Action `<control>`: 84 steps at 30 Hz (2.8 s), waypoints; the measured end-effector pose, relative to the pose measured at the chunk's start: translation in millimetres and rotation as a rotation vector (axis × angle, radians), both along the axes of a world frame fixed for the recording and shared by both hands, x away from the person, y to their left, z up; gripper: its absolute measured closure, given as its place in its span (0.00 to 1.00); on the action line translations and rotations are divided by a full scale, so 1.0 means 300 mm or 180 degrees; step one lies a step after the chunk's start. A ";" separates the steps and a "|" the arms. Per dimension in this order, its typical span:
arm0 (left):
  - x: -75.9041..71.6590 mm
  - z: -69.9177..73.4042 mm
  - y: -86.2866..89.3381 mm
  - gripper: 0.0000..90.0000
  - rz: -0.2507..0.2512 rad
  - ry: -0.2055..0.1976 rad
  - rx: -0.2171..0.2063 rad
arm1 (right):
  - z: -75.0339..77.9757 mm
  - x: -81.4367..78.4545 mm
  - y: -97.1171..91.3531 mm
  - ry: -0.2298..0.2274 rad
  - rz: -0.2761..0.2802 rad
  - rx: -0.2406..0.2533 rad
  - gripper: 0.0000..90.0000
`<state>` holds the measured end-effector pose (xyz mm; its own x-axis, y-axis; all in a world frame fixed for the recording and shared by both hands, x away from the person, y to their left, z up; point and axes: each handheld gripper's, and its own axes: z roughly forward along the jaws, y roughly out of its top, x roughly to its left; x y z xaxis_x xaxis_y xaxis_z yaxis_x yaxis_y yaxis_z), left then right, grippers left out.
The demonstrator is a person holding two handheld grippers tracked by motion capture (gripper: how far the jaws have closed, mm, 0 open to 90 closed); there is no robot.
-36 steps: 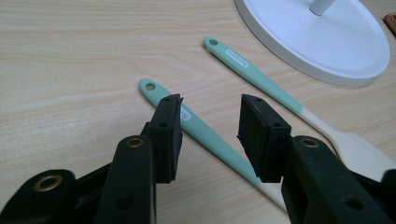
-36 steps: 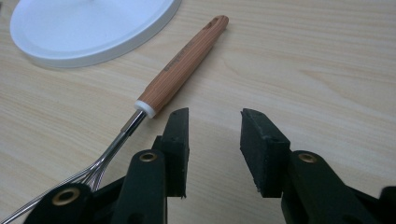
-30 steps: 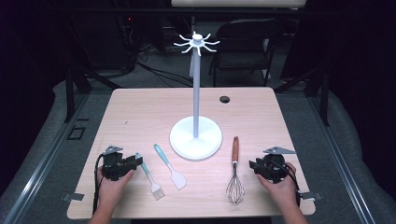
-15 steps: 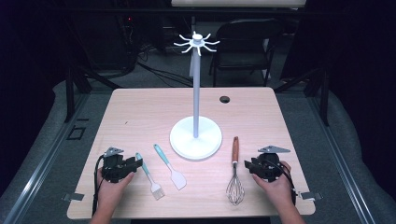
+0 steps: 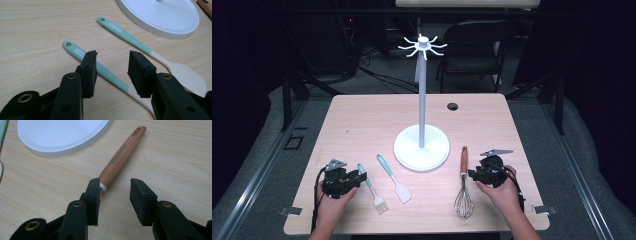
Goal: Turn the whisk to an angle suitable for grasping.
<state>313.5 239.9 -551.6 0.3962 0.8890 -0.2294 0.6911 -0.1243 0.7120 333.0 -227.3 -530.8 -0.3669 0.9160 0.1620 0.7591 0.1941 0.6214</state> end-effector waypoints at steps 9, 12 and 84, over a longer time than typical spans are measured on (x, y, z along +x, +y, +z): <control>-0.002 0.000 -0.005 0.62 -0.0094 -0.0009 -0.0011 | -0.014 0.051 0.063 0.0169 -0.0004 -0.0108 0.63; 0.000 0.000 -0.004 0.62 -0.0113 -0.0012 -0.0019 | -0.028 0.072 0.075 0.0251 -0.0070 -0.0148 0.63; 0.017 -0.009 0.014 0.62 -0.0111 0.0047 -0.0043 | -0.070 0.183 0.088 0.0875 -0.0290 -0.0132 0.73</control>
